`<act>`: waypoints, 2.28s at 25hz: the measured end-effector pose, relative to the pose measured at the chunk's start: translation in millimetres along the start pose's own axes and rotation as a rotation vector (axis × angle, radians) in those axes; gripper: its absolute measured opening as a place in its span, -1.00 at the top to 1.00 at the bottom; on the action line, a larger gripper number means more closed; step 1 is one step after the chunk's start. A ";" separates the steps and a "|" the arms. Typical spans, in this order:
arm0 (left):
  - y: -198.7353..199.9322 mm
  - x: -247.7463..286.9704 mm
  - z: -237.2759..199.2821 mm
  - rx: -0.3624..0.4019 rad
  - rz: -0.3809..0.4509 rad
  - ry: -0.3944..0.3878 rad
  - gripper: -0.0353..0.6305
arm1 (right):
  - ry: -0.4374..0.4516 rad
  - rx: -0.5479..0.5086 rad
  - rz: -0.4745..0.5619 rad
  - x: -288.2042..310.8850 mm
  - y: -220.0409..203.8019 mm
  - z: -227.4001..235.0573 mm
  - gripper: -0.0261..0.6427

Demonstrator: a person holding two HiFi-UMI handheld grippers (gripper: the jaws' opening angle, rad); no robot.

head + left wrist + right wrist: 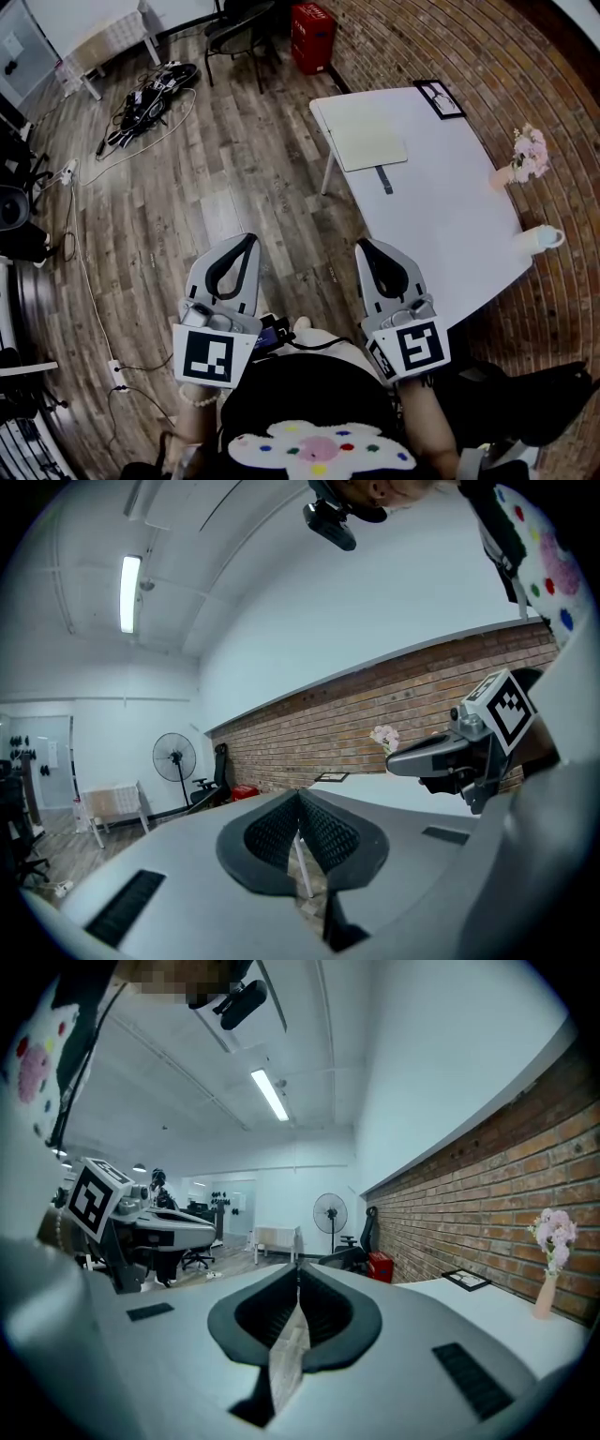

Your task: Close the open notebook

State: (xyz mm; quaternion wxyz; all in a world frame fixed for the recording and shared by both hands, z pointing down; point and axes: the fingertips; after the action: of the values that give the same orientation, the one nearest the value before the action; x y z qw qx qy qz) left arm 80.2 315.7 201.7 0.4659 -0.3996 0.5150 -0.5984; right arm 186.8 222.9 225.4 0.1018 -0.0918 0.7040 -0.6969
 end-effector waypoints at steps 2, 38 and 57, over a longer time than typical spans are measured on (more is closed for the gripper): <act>0.0 2.9 3.9 0.001 0.001 -0.005 0.84 | -0.005 -0.007 -0.007 -2.2 -1.6 3.7 0.82; -20.5 121.9 -41.8 -0.025 0.011 -0.155 0.84 | -0.135 -0.061 -0.068 77.0 -15.9 63.9 0.81; -31.7 244.3 -133.1 -0.085 0.007 -0.327 0.84 | -0.322 -0.051 -0.118 193.9 -8.0 106.7 0.81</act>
State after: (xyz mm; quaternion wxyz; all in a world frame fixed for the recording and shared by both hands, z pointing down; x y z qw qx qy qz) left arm -112.1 112.5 212.7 0.5283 -0.5092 0.4587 -0.5011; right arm 29.0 67.5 229.5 0.1697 -0.2462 0.6894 -0.6598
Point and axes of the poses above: the fingertips, and each gripper's own axes: x forward along the fingers, z to its right, y out of its top, and after that the axes turned 9 degrees about z, right-handed
